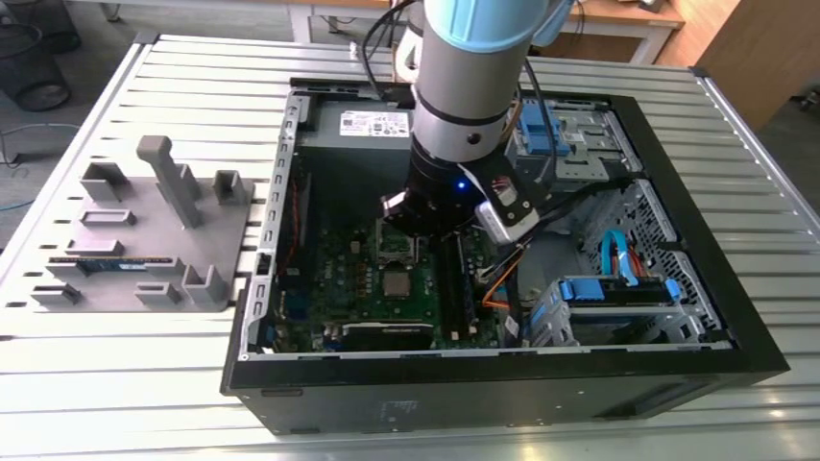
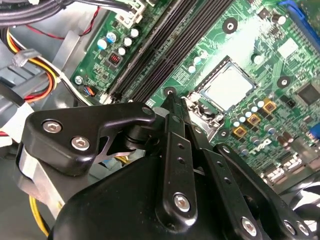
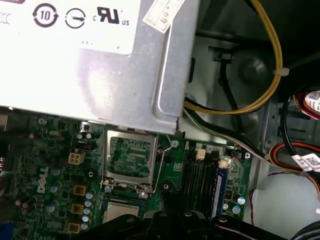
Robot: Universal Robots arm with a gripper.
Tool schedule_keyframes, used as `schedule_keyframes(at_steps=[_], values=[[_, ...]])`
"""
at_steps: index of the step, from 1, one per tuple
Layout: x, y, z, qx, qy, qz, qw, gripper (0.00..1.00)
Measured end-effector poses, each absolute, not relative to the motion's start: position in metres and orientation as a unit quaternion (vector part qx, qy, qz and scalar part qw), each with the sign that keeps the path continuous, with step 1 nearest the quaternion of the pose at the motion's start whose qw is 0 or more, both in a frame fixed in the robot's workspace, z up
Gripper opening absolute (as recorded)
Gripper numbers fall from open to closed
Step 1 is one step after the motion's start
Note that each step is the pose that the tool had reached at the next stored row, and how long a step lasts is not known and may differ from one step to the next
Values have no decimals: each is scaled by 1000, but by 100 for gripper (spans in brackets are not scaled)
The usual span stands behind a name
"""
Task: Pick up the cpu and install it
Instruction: 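Close the cpu cover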
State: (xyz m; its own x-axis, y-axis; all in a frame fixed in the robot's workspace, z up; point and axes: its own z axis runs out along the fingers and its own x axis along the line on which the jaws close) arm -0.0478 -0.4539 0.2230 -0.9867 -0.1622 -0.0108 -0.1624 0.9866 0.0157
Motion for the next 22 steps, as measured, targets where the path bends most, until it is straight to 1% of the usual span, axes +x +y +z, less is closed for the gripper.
schedule_keyframes(at_steps=[4,8,10,22], values=[[-48,-453,222,-98,995,8,7,11],[-48,-453,221,-108,994,7,20,11],[-48,-453,220,-113,993,8,24,11],[-48,-436,216,-121,992,9,25,11]])
